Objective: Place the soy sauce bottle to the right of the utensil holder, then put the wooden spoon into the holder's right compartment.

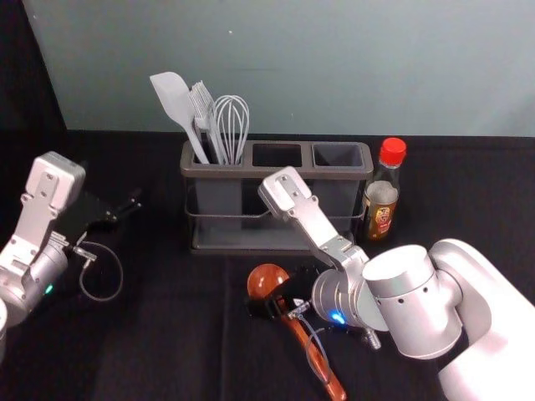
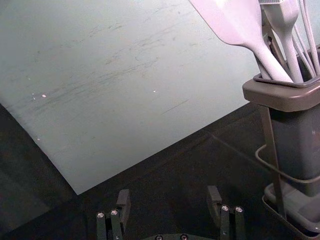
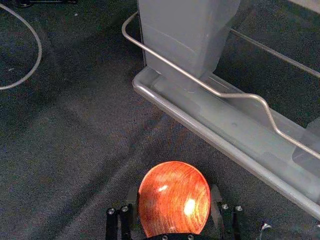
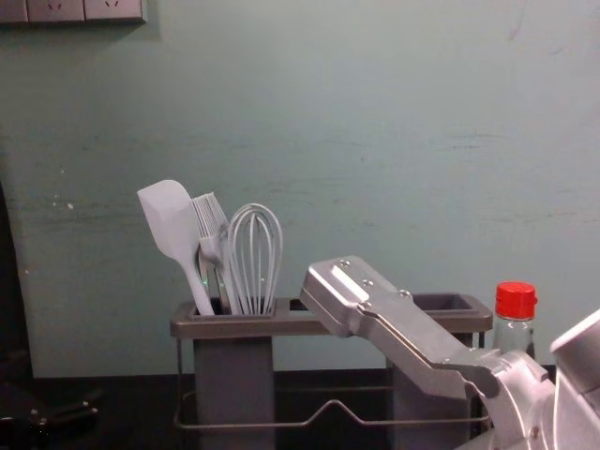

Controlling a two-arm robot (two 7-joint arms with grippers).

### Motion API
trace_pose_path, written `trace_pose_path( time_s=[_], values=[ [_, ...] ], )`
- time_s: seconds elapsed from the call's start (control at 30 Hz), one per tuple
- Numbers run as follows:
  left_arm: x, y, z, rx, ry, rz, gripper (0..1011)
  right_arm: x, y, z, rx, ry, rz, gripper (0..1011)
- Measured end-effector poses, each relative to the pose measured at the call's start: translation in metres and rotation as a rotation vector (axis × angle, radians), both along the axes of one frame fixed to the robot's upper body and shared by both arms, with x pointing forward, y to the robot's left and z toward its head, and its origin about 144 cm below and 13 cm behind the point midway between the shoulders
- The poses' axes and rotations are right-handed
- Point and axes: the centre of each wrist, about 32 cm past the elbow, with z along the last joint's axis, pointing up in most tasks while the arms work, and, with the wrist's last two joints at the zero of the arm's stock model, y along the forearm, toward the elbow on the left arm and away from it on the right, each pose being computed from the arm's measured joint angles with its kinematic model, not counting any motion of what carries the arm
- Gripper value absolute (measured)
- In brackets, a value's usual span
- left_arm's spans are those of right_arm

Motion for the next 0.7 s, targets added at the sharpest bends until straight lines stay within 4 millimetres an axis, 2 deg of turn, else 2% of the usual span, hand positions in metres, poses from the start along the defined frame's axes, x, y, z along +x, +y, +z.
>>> trace_pose_path(
  time_s=[0.47, 0.7],
  values=[
    [0.0, 0.0, 0.0, 0.0, 0.0, 0.0, 1005, -0.002, -0.003, 0.004, 0.009, -0.009, 0.009, 839],
    [0.0, 0.0, 0.0, 0.0, 0.0, 0.0, 1005, -0.012, -0.02, 0.017, 0.035, -0.024, 0.015, 839]
  ],
)
